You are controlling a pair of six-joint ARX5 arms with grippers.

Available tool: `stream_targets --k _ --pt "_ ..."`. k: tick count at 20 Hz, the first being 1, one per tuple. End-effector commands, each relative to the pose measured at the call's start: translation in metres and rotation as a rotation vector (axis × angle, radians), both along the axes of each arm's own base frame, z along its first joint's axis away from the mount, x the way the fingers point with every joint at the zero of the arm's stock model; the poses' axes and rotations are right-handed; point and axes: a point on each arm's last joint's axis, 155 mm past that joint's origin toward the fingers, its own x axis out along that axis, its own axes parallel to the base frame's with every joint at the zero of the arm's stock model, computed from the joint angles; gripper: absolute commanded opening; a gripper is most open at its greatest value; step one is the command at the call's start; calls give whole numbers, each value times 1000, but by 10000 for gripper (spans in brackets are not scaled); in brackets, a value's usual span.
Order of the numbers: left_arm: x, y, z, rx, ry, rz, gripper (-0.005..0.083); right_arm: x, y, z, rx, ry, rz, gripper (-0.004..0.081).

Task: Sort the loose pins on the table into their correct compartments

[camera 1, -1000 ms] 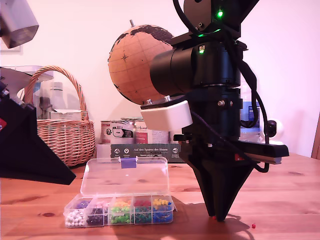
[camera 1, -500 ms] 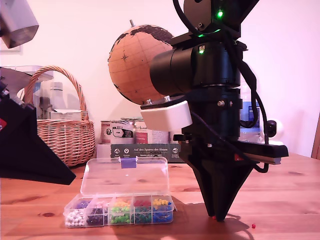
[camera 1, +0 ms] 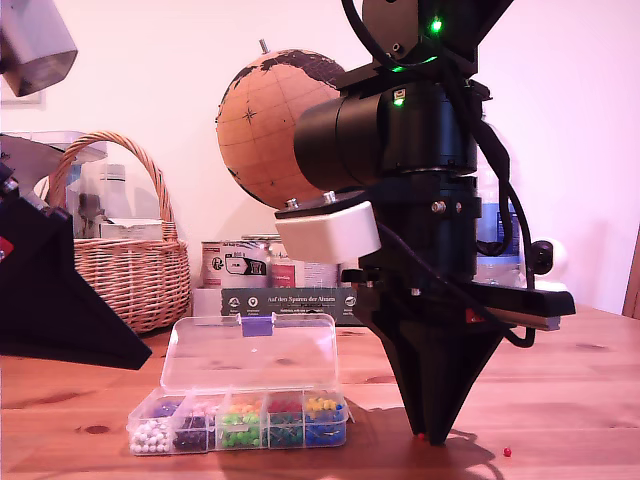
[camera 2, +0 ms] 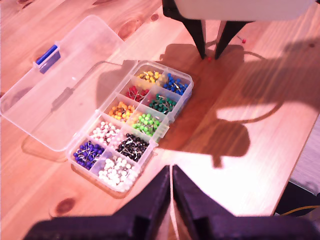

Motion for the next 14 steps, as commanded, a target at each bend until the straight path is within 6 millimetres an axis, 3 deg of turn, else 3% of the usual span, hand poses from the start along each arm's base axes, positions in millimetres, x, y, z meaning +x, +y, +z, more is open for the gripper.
stream_targets --k 1,14 --pt "-2 5 -10 16 15 6 -24 -8 -3 -12 -29 29 13 106" --pt "-2 5 -10 16 15 6 -24 -7 1 -11 -19 20 18 107"
